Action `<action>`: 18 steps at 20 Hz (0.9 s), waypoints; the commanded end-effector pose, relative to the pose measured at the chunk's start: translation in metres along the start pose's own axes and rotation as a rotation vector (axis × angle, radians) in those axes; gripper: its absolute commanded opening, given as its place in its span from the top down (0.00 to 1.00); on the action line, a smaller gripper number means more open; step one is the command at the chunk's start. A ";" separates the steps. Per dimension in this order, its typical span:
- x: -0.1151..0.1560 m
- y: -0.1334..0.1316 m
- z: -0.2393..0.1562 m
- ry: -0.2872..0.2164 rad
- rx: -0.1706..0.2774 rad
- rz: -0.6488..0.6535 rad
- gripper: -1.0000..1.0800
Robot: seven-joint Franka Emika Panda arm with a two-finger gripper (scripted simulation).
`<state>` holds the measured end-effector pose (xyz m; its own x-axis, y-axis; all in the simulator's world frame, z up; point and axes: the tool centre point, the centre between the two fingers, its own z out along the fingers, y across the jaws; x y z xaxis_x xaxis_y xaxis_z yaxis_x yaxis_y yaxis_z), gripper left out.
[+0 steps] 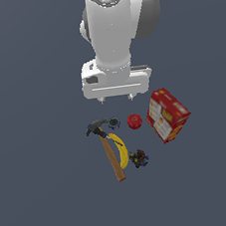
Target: Pick up a designated object from a clutter of objects.
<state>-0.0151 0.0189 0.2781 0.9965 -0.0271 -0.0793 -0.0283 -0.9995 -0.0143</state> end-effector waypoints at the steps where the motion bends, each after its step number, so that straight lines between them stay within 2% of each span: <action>1: 0.000 0.000 0.000 0.000 0.000 0.000 0.04; 10: 0.012 -0.003 -0.010 0.045 0.008 -0.017 0.04; 18: 0.013 -0.002 -0.007 0.046 0.007 -0.031 0.04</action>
<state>-0.0017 0.0211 0.2852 0.9994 -0.0027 -0.0333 -0.0035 -0.9997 -0.0228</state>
